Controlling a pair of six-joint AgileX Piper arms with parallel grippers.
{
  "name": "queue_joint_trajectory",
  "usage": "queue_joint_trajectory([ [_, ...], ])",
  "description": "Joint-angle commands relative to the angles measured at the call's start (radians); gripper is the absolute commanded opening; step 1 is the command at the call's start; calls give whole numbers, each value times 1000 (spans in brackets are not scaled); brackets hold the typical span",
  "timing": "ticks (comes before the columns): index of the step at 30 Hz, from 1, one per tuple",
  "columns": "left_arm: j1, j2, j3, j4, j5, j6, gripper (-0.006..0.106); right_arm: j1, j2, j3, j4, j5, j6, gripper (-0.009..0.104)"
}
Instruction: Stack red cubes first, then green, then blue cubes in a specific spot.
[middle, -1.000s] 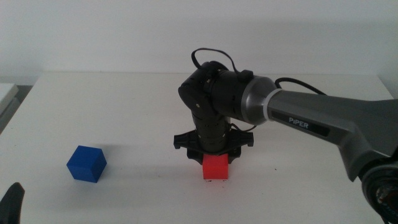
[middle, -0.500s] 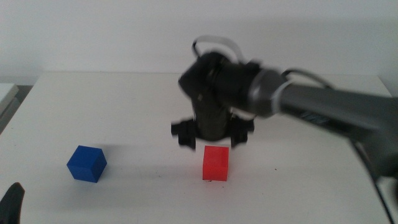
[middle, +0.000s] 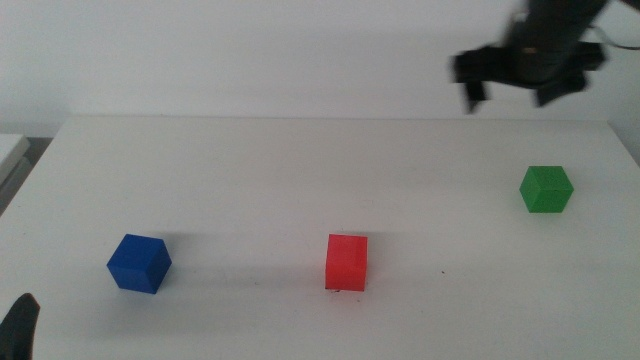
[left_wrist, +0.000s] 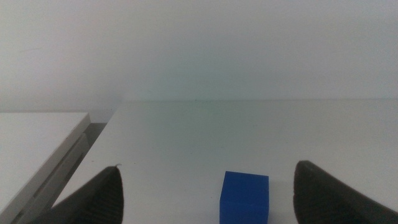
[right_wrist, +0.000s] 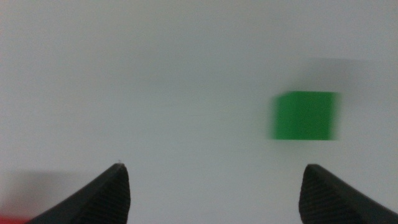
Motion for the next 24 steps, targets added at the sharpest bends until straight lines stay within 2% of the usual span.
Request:
queue_joint_trajectory([
  [1, 0, -4, 1, -1, -13, -2, 94, -109, 26, 2, 13, 11, -86, 93],
  [6, 0, -4, 1, -1, -13, -2, 94, -257, 112, 2, 36, 11, -184, 93],
  [11, 0, -4, 1, -1, -13, -2, 94, -348, 182, 2, 106, 11, -225, 93],
  [16, 0, -4, 1, -1, -13, 0, 94, -365, 250, 2, 114, 5, -241, 93],
  [20, 0, -4, 1, -1, -13, 0, 94, -365, 295, 2, 155, -40, -275, 93],
  [24, 0, -4, 1, -1, -13, 0, 94, -363, 318, 2, 167, -67, -275, 93],
])
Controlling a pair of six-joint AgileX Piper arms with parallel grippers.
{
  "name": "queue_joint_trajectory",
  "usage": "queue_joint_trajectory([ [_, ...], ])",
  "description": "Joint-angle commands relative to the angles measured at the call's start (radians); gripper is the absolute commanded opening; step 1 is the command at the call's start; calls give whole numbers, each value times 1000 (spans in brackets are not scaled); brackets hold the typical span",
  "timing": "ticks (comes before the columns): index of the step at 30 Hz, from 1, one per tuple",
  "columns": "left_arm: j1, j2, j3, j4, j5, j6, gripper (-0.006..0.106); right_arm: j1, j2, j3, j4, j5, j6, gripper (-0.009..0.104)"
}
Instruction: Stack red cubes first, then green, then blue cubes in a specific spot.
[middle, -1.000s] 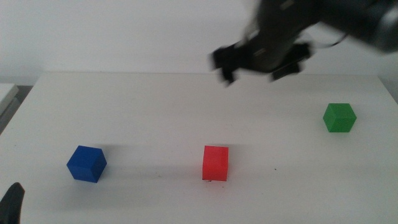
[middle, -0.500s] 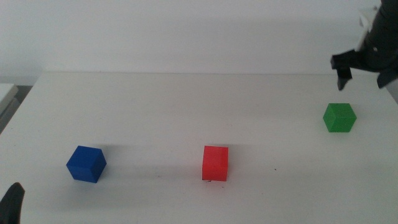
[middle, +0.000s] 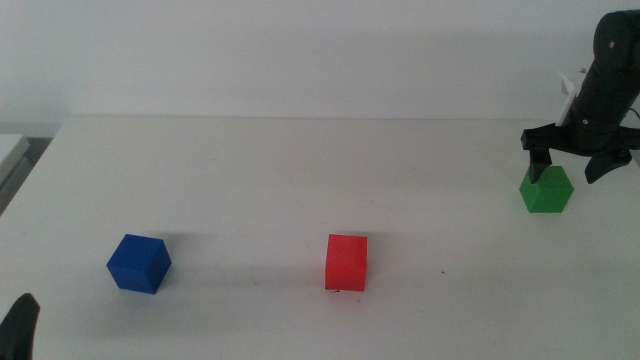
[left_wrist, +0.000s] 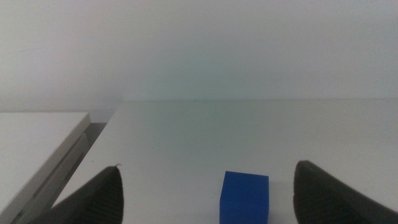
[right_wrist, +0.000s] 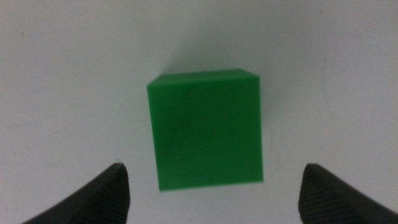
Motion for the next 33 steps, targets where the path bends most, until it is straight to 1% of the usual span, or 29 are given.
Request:
queue_joint_trajectory([
  [1, 0, -4, 1, -1, -13, -2, 94, -5, 7, 2, 1, -26, -9, 93],
  [7, 0, -4, 1, -1, -13, -2, 94, -5, 47, 2, 1, -104, -4, 93],
  [8, 0, -4, 1, -1, -13, -7, 94, -5, 57, 2, 1, -116, 8, 92],
  [10, 0, -4, 1, -1, -13, -8, 94, -7, 77, 2, -1, -138, 8, 85],
  [11, 0, -4, 1, -1, -13, -8, 94, -7, 88, 2, -1, -143, 8, 78],
  [13, 0, -4, 1, -1, -13, -8, 94, -7, 96, 2, 1, -143, 18, 55],
  [15, 0, -4, 1, -1, -13, -8, 94, -1, 93, 2, -14, -126, 76, 23],
  [16, 0, -4, 1, -1, -13, -8, 94, 11, 83, 2, -34, -109, 94, 6],
  [17, 0, -4, 1, -1, -13, -8, 94, 26, 64, 2, -55, -84, 117, -2],
  [20, 0, -4, 1, -1, -13, -8, 94, 106, -23, 2, -133, -7, 212, -1],
  [23, 0, -4, 1, -1, -13, -8, 94, 241, -125, 2, -230, 59, 320, -1],
  [25, 0, -4, 1, -1, -13, -8, 94, 347, -163, 2, -290, 59, 397, -1],
  [26, 0, -4, 1, -1, -13, -8, 94, 404, -173, 2, -297, 59, 439, 0],
  [28, 0, -4, 1, -1, -13, -8, 94, 509, -173, 2, -280, 59, 500, 0],
  [30, 0, -4, 1, -1, -13, -8, 94, 596, -161, 2, -241, 59, 566, 0],
  [33, 0, -4, 1, -1, -13, -8, 94, 697, -141, 2, -237, 59, 660, 0],
])
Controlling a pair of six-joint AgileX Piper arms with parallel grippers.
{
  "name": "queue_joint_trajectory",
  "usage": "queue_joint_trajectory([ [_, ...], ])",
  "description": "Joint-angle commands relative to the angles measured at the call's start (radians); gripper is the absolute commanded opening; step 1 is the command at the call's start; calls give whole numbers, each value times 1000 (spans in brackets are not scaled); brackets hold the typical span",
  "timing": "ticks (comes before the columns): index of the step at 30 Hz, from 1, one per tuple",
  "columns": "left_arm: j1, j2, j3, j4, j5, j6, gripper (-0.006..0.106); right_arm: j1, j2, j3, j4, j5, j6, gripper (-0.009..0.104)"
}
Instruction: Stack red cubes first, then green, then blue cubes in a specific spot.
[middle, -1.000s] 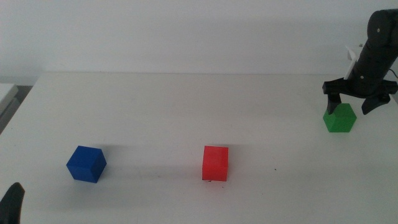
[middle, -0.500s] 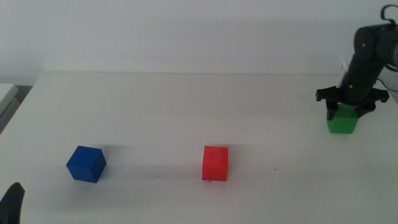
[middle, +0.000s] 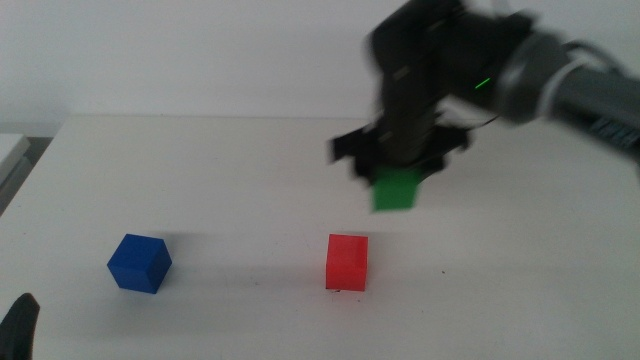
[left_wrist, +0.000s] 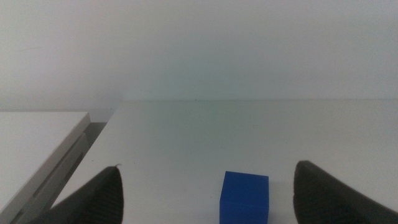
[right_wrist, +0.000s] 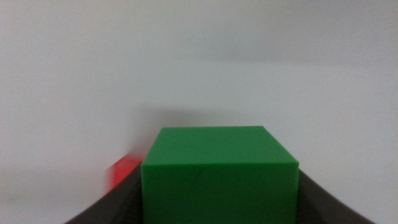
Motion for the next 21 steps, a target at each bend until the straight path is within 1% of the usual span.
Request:
queue_joint_trajectory([
  [1, 0, -4, 1, -1, -13, -6, 94, 67, 6, 2, -9, 14, 79, 0],
  [4, 0, -4, 1, -1, -13, -2, 94, 110, 23, 2, -12, 14, 135, 0],
  [11, 0, -4, 1, -1, -13, -2, 94, 135, 66, 2, 0, 14, 215, 0],
  [21, 0, -4, 1, -1, -13, -2, 94, 141, 110, 2, 21, 14, 253, 0],
])
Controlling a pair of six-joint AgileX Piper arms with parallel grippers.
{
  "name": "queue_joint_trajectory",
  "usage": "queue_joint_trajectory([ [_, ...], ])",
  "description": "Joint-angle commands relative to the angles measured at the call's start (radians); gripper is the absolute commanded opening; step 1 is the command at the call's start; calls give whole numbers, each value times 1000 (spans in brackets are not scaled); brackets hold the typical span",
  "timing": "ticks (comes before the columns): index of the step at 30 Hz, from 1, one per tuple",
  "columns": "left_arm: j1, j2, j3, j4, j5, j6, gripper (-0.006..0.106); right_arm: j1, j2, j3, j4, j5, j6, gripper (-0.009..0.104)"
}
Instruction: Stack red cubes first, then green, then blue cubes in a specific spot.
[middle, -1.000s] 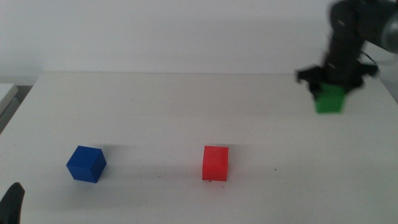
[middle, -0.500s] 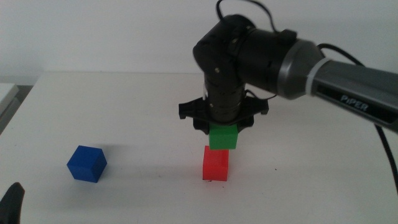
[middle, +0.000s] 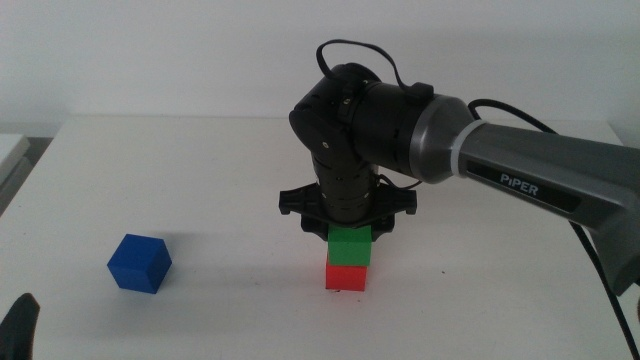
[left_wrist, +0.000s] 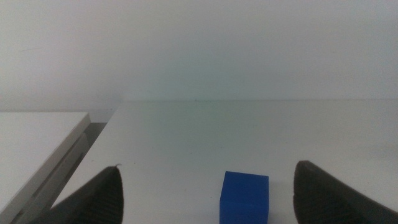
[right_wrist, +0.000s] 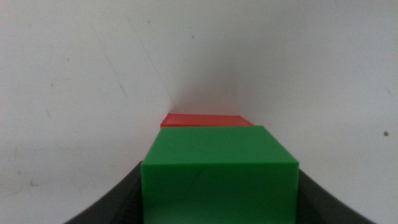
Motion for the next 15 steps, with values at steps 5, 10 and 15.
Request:
queue_joint_trajectory([
  [5, 0, -4, 1, -1, -13, -2, 94, 2, 17, 2, -3, 9, 12, 0],
  [10, 0, -4, 1, -1, -13, 0, 94, 2, 34, 2, -1, 9, 16, 0],
  [15, 0, -4, 1, -1, -13, 0, 94, 2, 34, 2, -1, 9, 26, 61],
])
